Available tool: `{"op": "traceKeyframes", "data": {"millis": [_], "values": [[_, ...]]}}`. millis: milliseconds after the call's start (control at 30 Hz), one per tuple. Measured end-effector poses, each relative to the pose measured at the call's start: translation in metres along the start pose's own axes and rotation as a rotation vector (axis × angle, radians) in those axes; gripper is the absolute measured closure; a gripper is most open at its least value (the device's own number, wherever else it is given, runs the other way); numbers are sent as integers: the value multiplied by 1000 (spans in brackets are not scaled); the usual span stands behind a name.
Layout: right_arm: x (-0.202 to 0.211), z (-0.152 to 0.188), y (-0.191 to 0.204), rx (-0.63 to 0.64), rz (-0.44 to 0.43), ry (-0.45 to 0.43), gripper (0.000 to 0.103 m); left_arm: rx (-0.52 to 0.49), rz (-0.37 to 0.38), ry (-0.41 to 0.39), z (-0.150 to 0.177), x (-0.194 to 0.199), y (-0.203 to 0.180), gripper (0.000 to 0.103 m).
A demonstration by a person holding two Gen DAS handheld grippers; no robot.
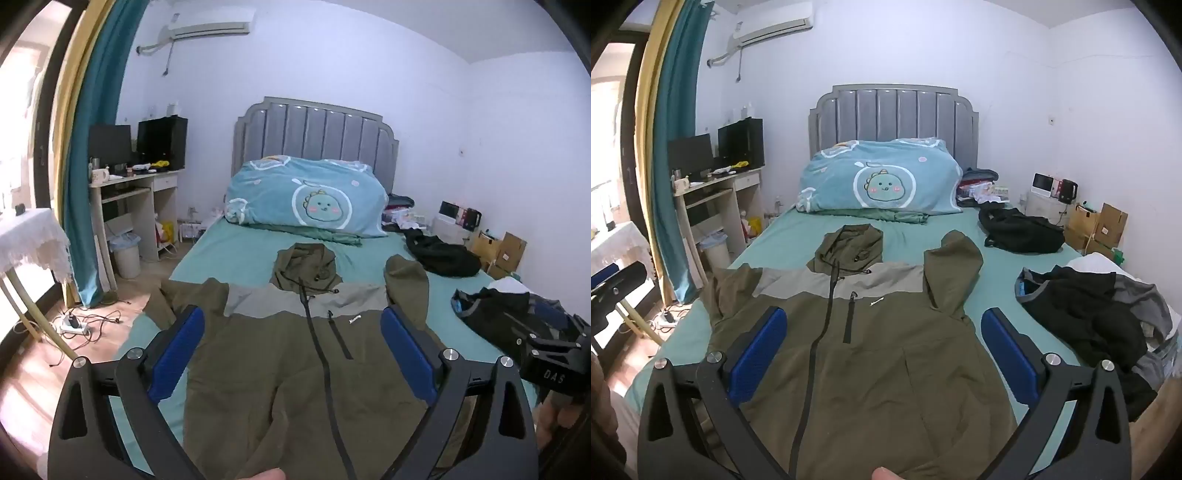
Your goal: Fold large clothes
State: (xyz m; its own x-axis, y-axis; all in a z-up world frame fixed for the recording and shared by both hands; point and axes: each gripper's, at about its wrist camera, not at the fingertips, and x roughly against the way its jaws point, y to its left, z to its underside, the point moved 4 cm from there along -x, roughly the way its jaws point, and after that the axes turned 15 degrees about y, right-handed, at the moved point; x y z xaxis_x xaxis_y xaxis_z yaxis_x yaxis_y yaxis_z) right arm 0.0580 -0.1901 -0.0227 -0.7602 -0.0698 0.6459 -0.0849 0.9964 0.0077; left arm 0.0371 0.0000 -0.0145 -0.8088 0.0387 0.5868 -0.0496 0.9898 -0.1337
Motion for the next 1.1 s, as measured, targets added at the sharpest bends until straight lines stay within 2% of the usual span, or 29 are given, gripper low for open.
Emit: {"op": "traceKeyframes", "data": {"millis": [100,167,300,600,900,1100], "values": [[1,1,-1,5,10,2,0,-7,0,3,3,2,3,5],[1,0,-1,7,8,8,0,-50,-26,9,4,0,-6,5],[3,0,-2,7,9,4,0,-59,-13,14,11,2,-9,5],[5,-1,-4,4,11,-3,0,-33,46,26,2,3,-3,5],[11,-7,-3,16,13,3,0,0,41,19,2,9,6,5],[11,-6,-4,15,12,4,0,-20,41,28,3,9,6,5]]}}
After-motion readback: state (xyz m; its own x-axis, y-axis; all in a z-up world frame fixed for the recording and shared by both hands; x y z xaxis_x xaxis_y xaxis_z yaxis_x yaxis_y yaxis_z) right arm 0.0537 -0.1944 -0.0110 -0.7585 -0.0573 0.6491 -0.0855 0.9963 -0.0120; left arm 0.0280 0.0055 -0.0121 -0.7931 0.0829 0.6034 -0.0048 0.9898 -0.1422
